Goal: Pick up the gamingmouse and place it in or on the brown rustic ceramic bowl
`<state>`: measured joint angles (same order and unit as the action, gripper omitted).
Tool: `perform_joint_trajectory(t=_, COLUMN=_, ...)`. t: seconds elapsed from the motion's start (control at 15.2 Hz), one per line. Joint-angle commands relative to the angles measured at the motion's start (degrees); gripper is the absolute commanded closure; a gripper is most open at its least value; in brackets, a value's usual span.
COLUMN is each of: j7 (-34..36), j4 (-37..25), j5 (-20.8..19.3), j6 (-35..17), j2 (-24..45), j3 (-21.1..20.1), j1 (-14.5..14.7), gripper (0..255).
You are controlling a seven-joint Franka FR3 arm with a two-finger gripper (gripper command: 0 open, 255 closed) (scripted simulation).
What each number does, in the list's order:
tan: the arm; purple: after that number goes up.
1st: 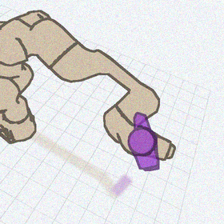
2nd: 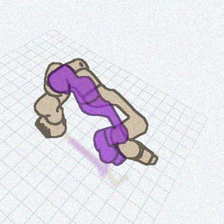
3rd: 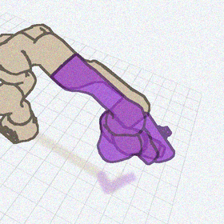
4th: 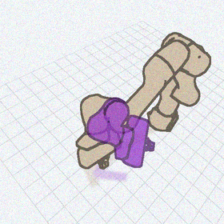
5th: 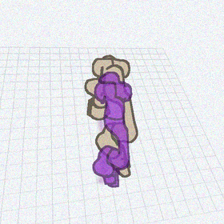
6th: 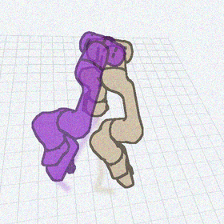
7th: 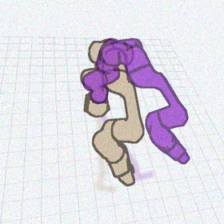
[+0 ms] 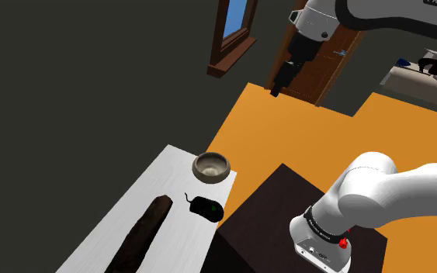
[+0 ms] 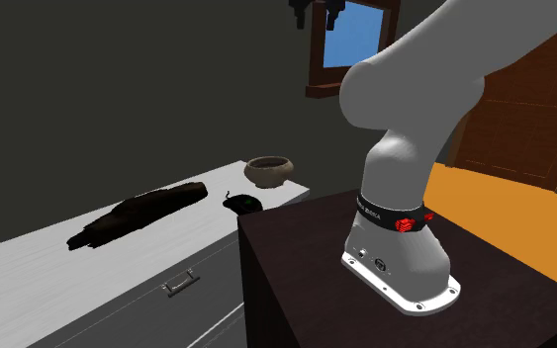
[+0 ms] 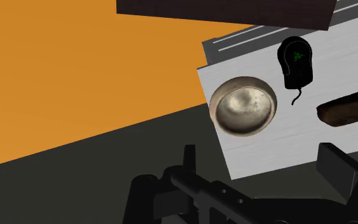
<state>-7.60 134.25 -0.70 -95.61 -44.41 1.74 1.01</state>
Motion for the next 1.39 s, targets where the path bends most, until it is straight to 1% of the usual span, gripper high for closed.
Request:
perform_joint_trajectory(t=0.0, j7=0.0, j4=0.0, j5=0.0, j6=0.0, j2=0.0, j3=0.0, j1=0.0, gripper=0)
perform_joint_trajectory(t=0.33, j7=2.24, j4=6.45, j5=1.61, j6=-7.96, j2=2.48, j3=-2.79, j1=1.56, gripper=0)
perform_joint_trajectory(t=0.66, j7=4.47, j4=11.39, j5=3.22, j6=-16.44, j2=6.94, j3=-5.71, j1=3.29, gripper=0)
perform_joint_trajectory(t=0.99, j7=6.77, j4=14.67, j5=4.6, j6=-25.39, j2=13.51, j3=-8.75, j1=4.99, gripper=0)
perform_joint_trajectory(t=1.32, j7=9.31, j4=16.11, j5=5.34, j6=-34.54, j2=22.11, j3=-11.87, j1=6.42, gripper=0)
